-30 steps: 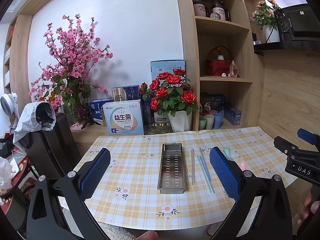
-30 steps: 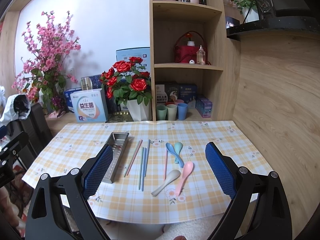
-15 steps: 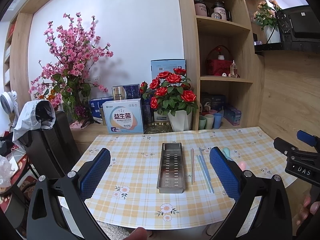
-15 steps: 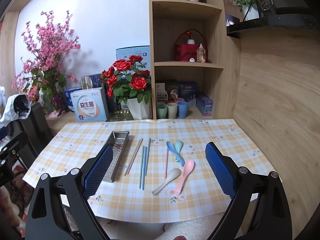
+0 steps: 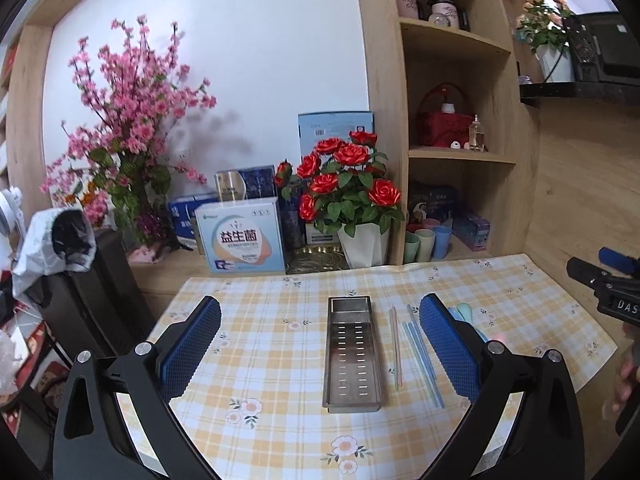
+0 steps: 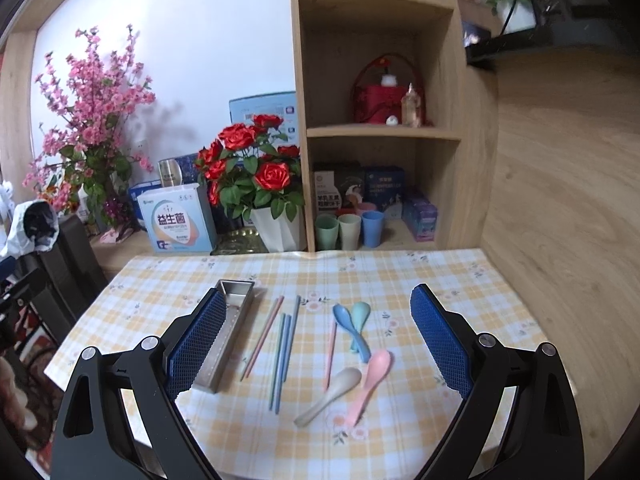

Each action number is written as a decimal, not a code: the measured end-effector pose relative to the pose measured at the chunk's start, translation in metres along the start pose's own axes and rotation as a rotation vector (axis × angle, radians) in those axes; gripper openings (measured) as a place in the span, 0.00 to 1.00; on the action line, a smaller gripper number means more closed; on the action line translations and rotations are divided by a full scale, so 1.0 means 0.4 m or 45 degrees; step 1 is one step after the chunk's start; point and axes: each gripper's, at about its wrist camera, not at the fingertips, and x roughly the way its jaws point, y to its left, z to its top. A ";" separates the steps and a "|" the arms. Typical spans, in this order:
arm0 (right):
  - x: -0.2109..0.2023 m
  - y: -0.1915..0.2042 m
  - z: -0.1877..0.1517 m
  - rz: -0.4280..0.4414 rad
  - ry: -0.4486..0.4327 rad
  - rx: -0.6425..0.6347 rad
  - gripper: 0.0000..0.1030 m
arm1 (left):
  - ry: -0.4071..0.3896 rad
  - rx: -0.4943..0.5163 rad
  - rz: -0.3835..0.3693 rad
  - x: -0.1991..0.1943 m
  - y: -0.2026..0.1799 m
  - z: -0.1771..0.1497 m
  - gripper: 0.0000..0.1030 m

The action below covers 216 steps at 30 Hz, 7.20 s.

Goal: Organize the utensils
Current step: 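Lower the left tool onto a green chopstick and close on it, then lift the green chopstick with the left tool while the right tool grasps the blue spoon, then place green chopstick in caddy with left tool while right tool drops blue spoon in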

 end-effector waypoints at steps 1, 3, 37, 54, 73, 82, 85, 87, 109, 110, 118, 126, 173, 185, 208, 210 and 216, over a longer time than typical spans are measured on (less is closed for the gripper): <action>0.026 -0.006 0.005 0.016 0.014 0.011 0.88 | 0.021 -0.015 -0.011 0.027 0.007 -0.001 0.94; 0.088 -0.015 -0.001 0.008 0.050 0.029 0.88 | 0.066 -0.028 -0.024 0.075 0.015 -0.007 0.94; 0.613 -0.222 -0.194 0.121 0.498 0.285 0.70 | 1.019 0.178 -0.386 0.915 -0.304 -0.256 0.04; 0.628 -0.268 -0.193 0.126 0.482 0.349 0.70 | 1.126 0.252 -0.357 0.977 -0.349 -0.285 0.04; 0.614 -0.304 -0.202 0.115 0.476 0.390 0.70 | 1.129 0.170 -0.402 0.976 -0.405 -0.290 0.08; 0.617 -0.325 -0.210 0.104 0.483 0.412 0.70 | 1.097 0.198 -0.362 0.999 -0.423 -0.280 0.09; 0.615 -0.330 -0.216 0.097 0.488 0.418 0.70 | 1.089 0.190 -0.358 1.003 -0.423 -0.279 0.08; 0.612 -0.336 -0.223 0.097 0.496 0.429 0.70 | 1.083 0.168 -0.362 1.002 -0.417 -0.281 0.07; 0.834 -0.222 -0.237 0.279 0.795 -0.066 0.32 | 0.811 -0.036 -0.427 0.677 -0.254 -0.216 0.06; 0.849 -0.220 -0.242 0.265 0.812 -0.058 0.32 | 0.806 -0.045 -0.428 0.674 -0.244 -0.215 0.06; 0.886 -0.214 -0.255 0.234 0.894 0.056 0.27 | 0.746 -0.085 -0.436 0.643 -0.186 -0.197 0.06; 0.868 -0.187 -0.249 0.196 0.871 0.090 0.14 | 0.747 -0.146 -0.466 0.640 -0.145 -0.208 0.06; 0.725 -0.153 -0.268 0.321 0.673 0.498 0.14 | 0.935 -0.047 -0.322 0.881 -0.109 -0.228 0.47; 0.764 0.031 -0.204 0.375 0.744 0.334 0.14 | 0.717 0.053 -0.153 0.737 -0.016 -0.163 0.89; 1.004 0.447 -0.180 0.245 0.937 0.001 0.14 | 0.689 -0.125 -0.002 0.673 0.219 -0.201 0.92; 1.015 0.452 -0.181 0.227 0.943 -0.010 0.14 | 0.687 -0.129 0.000 0.673 0.223 -0.199 0.92; 1.028 0.468 -0.183 0.219 0.959 -0.041 0.14 | 0.687 -0.132 0.009 0.670 0.221 -0.198 0.92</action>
